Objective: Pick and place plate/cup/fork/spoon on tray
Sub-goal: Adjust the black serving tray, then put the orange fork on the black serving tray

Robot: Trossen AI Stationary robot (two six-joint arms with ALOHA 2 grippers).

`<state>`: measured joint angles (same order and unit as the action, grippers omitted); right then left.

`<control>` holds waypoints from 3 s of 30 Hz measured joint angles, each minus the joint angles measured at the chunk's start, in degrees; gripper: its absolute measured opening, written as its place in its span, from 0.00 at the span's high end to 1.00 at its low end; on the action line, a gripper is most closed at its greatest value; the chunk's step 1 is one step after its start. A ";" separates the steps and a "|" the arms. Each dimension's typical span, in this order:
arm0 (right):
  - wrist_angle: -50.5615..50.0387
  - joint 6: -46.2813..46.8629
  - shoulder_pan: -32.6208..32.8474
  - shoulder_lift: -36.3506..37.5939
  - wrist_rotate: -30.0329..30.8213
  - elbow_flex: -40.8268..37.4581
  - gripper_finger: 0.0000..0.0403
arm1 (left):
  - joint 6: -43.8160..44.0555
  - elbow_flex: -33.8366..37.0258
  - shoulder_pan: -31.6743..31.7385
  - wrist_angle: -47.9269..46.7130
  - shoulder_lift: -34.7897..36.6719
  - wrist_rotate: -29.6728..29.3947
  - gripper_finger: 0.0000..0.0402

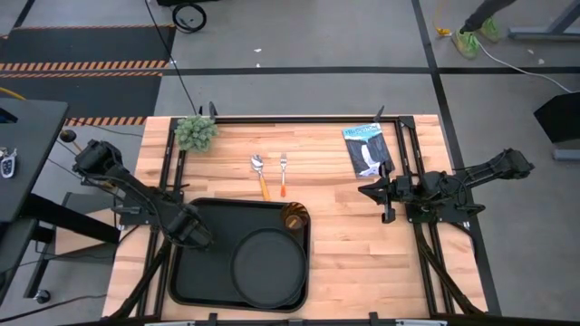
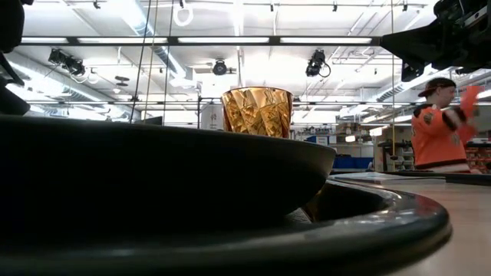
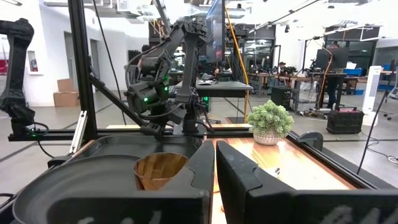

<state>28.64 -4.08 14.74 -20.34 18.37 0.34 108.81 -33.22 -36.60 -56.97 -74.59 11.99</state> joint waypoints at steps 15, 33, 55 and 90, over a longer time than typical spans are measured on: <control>0.01 0.00 0.02 0.00 0.00 0.00 0.94 | -3.52 -2.28 -0.81 -3.49 -8.01 3.42 0.67; 0.02 -0.01 0.02 -0.02 -0.02 0.00 0.94 | -4.96 -4.46 0.33 0.56 -10.75 7.41 0.67; 0.01 0.00 0.00 -0.01 -0.02 0.00 0.94 | -2.69 -5.76 0.44 4.56 -10.53 5.83 0.67; 0.02 0.00 0.01 -0.01 -0.02 0.01 0.94 | -14.21 -18.63 4.85 -1.58 -10.53 -9.09 0.67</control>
<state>28.67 -4.08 14.75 -20.35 18.35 0.35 94.61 -51.85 -31.75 -58.55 -85.12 2.90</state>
